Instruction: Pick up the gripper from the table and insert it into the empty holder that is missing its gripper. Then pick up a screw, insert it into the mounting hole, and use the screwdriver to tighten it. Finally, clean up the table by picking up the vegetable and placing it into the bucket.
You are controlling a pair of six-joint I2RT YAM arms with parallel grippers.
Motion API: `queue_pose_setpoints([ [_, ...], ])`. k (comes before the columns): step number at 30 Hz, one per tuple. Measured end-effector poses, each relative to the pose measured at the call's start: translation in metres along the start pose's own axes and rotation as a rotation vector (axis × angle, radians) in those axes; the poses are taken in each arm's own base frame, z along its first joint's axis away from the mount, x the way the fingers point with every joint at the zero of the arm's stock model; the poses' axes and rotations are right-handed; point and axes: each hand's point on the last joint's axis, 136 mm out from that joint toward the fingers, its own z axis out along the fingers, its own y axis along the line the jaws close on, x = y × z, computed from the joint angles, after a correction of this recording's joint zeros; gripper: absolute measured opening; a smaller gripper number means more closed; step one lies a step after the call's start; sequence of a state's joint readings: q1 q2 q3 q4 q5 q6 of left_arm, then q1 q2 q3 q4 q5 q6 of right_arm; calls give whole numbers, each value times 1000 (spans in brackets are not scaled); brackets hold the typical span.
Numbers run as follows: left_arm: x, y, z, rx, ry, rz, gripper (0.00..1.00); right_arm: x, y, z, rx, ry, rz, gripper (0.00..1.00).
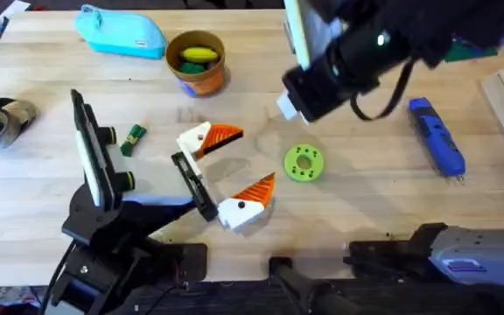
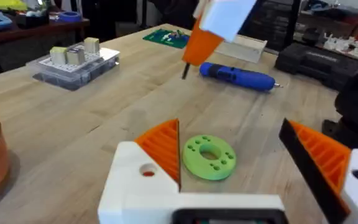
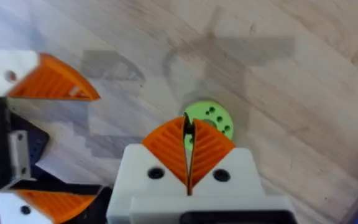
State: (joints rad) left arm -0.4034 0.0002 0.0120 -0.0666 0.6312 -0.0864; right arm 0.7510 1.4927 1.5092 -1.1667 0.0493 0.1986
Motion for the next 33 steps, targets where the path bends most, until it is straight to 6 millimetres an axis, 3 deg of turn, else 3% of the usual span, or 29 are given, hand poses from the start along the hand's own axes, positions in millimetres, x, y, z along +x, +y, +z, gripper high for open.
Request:
queue_pose_setpoints([
  [5, 0, 0, 0, 0, 0, 0, 985, -26, 23, -16, -63, 19, -55, 6],
  [11, 0, 0, 0, 0, 0, 0, 985, -52, 74, -14, -160, 11, -185, 6],
  [18, 0, 0, 0, 0, 0, 0, 985, -54, 118, -17, -235, -23, -322, 6],
  [25, 0, 0, 0, 0, 0, 0, 985, -50, 135, -18, -250, -31, -391, 6],
  [33, 0, 0, 0, 0, 0, 0, 985, -42, 140, 6, -233, 46, -413, 6],
])
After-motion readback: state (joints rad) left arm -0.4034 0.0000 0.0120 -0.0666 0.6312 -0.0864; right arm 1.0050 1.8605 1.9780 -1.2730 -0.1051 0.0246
